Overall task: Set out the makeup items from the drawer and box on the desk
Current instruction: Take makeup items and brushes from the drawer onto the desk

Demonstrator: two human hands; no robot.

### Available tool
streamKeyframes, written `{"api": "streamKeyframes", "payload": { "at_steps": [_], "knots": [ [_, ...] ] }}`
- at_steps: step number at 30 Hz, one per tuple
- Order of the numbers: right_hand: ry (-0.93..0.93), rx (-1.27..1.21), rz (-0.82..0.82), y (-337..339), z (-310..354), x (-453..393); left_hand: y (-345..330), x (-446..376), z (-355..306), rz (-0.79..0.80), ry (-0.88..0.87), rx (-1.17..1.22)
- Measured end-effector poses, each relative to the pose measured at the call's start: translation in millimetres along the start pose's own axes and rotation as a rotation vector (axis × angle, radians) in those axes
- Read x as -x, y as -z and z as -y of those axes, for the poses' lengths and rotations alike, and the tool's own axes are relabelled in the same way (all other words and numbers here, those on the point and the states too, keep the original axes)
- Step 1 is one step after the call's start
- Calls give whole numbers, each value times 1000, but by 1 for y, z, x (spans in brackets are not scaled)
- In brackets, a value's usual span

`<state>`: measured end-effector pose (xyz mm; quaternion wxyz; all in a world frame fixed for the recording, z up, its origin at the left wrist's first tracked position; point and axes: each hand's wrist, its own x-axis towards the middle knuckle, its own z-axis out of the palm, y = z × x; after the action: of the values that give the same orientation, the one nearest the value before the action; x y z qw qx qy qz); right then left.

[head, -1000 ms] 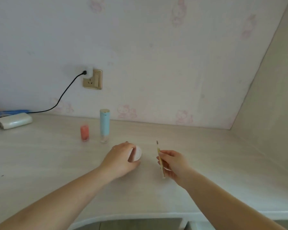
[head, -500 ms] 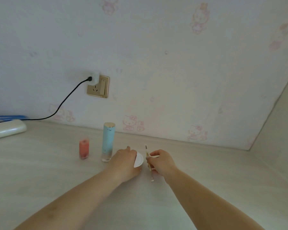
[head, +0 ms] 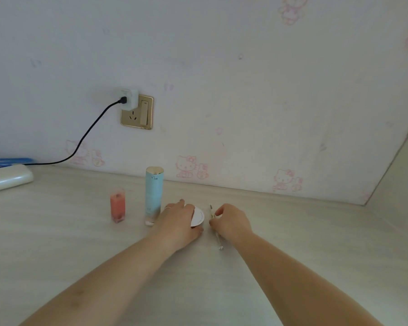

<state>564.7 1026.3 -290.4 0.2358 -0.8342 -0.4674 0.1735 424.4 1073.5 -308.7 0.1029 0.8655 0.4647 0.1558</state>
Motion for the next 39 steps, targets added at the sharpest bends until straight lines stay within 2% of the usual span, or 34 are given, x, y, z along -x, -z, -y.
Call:
{"api": "streamKeyframes", "payload": {
  "at_steps": [9,12,16,23,26,29,35,39],
  "knots": [
    [40,146,-30,-5,0,5,0,2,-2,54,28,53],
    [72,10,-97,-2,-5,12,9,9,-12,9,2,84],
    [167,-104,-207,20,-19,34,31,21,-33,-186,-53,103],
    [219,-367,-286,71,-80,108,51,62,-98,-184,-206,247],
    [207,-389,-358,96,-122,154,45,91,-137,-134,-317,249],
    [175,-363,-359,118,-163,199,35,120,-179,-60,-420,264],
    [79,-204,-295,139,-236,283,-2,191,-254,150,-648,199],
    [17,-61,-153,135,-268,327,-36,228,-288,263,-740,66]
  ]
}}
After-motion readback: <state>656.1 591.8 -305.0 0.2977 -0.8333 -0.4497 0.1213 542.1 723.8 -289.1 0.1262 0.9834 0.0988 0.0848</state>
